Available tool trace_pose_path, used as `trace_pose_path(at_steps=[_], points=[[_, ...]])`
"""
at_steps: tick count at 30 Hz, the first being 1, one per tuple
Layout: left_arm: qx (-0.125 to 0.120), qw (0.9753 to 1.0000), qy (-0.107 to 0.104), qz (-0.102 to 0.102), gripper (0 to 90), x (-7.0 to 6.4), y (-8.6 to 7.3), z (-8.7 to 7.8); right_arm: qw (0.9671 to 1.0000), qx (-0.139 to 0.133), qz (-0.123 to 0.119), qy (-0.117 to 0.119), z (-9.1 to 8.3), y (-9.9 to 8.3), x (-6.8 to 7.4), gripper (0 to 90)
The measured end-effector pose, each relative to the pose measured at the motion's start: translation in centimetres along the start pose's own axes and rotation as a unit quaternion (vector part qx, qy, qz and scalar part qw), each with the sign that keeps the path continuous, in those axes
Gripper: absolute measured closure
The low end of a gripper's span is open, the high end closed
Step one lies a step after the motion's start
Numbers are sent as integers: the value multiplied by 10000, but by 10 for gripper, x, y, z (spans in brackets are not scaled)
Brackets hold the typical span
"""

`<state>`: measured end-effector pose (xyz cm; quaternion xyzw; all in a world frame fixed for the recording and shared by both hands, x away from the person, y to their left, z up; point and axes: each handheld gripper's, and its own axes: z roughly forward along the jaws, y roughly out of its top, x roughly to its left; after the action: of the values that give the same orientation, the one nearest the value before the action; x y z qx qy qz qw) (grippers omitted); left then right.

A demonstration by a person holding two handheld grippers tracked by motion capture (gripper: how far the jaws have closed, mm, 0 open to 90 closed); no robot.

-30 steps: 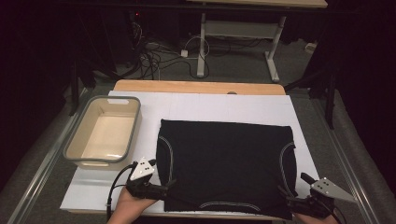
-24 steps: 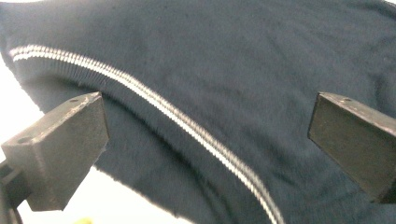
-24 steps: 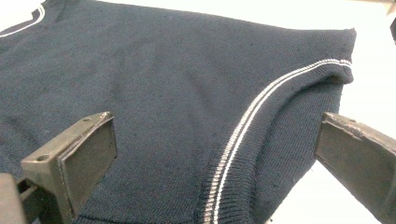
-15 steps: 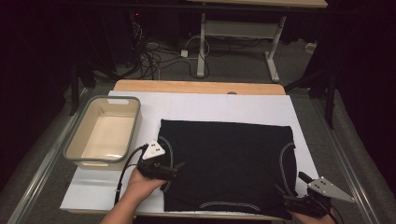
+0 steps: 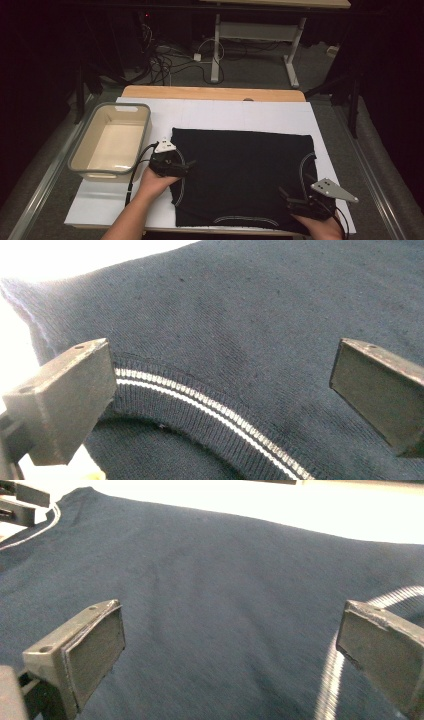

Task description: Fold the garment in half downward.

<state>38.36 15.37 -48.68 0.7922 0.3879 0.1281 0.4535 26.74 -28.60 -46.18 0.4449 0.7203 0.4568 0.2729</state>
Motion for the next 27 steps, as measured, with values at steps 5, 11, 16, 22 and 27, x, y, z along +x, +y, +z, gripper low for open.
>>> trace_pose_path(at_steps=[5,11,16,22,27], points=[[19,10000,21,13,0,0,-1,1,10000,-28,-87,40,11,7,13,0],[-1,9995,147,275,0,-7,-2,1,9997,-39,-179,145,23,14,32,0],[-149,9994,171,266,0,-7,-4,-2,9989,-71,-325,342,32,23,47,0],[-166,9995,159,236,0,-6,-4,-2,9971,-59,-425,634,50,30,68,0],[-165,9995,135,219,0,-6,-4,-2,9952,-52,-506,837,61,33,88,0]])
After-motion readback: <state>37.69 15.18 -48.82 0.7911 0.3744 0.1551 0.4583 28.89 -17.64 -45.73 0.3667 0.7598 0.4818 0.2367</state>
